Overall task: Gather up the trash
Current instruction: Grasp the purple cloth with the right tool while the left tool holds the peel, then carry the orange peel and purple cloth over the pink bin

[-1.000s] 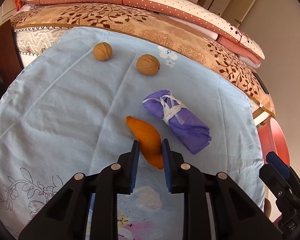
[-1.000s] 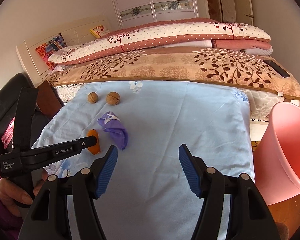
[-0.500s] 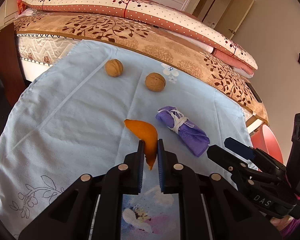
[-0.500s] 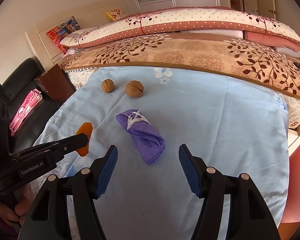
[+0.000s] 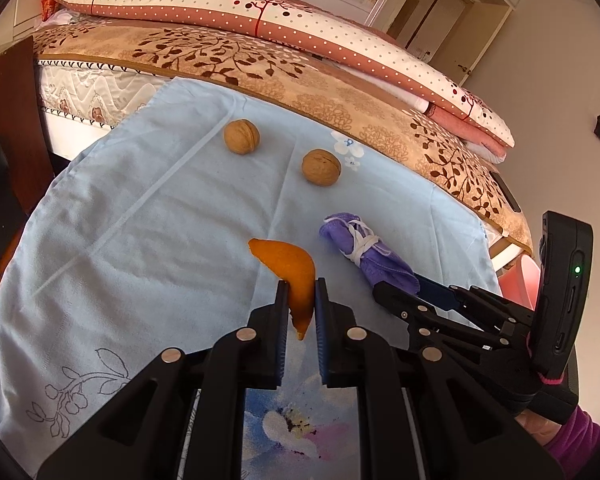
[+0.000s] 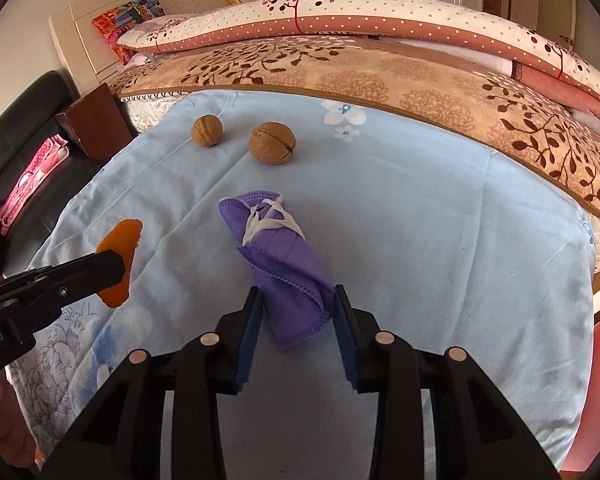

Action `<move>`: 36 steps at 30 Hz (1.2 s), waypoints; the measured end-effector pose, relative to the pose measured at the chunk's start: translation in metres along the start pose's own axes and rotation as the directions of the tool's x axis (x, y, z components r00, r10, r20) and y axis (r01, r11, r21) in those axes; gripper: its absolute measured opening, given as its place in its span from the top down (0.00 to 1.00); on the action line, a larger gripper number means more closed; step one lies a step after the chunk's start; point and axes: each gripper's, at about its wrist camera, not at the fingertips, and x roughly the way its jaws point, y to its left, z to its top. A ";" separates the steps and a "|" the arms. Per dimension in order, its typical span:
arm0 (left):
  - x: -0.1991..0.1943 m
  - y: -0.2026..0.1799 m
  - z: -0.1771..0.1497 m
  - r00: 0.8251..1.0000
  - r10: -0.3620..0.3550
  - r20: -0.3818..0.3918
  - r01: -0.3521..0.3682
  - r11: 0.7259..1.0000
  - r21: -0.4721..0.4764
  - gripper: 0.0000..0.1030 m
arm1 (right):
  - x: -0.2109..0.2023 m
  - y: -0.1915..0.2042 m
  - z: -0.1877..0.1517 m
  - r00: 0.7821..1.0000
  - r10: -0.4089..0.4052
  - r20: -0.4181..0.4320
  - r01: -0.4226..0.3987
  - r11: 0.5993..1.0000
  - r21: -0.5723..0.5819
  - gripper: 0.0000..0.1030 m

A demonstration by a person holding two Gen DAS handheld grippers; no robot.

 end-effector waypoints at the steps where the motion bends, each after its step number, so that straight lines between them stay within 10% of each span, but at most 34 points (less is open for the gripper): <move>1: -0.001 0.000 0.000 1.000 -0.001 0.001 0.001 1.000 0.000 0.88 | -0.001 0.000 -0.001 1.000 0.003 0.004 -0.003 1.000 0.006 0.68; 9: -0.004 -0.006 -0.001 1.000 -0.008 0.003 0.008 1.000 0.018 0.88 | -0.024 -0.004 -0.010 0.999 0.017 0.036 -0.018 0.999 0.047 0.88; 36: -0.007 -0.069 -0.007 0.997 -0.071 -0.001 0.070 0.982 0.175 0.88 | -0.115 -0.046 -0.052 0.968 -0.187 0.168 0.150 0.966 0.212 0.89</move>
